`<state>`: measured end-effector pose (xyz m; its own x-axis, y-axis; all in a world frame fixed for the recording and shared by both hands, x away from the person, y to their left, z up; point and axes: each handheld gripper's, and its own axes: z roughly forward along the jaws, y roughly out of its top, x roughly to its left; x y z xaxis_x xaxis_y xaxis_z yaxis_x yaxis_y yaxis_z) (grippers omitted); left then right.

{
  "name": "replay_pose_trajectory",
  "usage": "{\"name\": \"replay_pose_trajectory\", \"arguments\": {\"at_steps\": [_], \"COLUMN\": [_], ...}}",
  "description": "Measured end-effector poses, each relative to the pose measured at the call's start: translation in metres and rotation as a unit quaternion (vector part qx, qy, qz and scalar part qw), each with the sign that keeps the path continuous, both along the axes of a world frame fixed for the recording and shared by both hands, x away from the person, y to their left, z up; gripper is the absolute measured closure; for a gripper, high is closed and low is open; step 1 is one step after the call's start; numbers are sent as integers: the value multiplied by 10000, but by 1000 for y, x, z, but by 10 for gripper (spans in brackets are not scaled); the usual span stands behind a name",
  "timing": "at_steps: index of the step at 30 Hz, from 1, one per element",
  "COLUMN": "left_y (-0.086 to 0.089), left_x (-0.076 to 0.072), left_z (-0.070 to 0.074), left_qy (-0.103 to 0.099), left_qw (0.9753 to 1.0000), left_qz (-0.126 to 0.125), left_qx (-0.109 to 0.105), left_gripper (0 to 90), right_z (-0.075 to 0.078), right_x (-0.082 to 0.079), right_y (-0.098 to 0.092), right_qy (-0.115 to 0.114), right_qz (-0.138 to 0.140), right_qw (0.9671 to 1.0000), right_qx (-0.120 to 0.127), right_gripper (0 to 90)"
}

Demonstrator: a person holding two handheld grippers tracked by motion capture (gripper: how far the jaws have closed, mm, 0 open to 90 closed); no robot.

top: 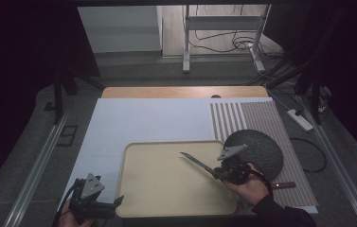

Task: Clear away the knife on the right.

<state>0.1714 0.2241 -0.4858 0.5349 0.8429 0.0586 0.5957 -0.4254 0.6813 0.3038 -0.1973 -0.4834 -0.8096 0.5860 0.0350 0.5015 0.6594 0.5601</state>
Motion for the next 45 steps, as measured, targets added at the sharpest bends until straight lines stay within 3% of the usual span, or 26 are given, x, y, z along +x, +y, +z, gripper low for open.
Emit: {"name": "replay_pose_trajectory", "arguments": {"at_steps": [11, 13, 15, 18, 21, 23, 25, 27, 31, 45], "left_y": [0, -1, -1, -3, -3, -2, -1, 0, 3, 13], "left_x": [0, 0, 0, 0, 0, 0, 0, 0, 1, 2], "left_z": [0, 0, 0, 0, 0, 0, 0, 0, 0, 1], "left_qy": [-4, -2, 0, 6, 13, 5, 11, 14, 27, 106], "left_qw": [10000, 10000, 10000, 9999, 9999, 9999, 10000, 10000, 9999, 9977], "left_qz": [-7, -17, -10, -34, -32, -13, -6, 10, 56, 330], "left_qx": [15, 42, 80, 144, 144, 108, 71, 16, -130, -587], "left_gripper": [4, 5, 5, 5, 5, 5, 5, 5, 4, 0], "right_z": [-18, -18, -17, -9, -2, 1, 2, 3, 2, -20], "right_x": [-3, -2, -1, 3, 7, 7, 7, 6, 8, 28], "right_y": [5, 3, 2, -3, -4, 0, 7, 17, 32, 63], "right_qy": [343, 388, 448, 361, 257, 254, 220, 190, 187, 440], "right_qz": [98, 133, 187, 127, 37, 135, 318, 536, 867, 978], "right_qw": [9983, 9982, 9979, 9991, 9997, 9996, 9992, 9982, 9960, 9936], "right_qx": [-469, -438, -419, -206, -47, 10, -74, -177, -143, -358], "right_gripper": [768, 745, 646, 551, 525, 541, 613, 716, 890, 900]}}
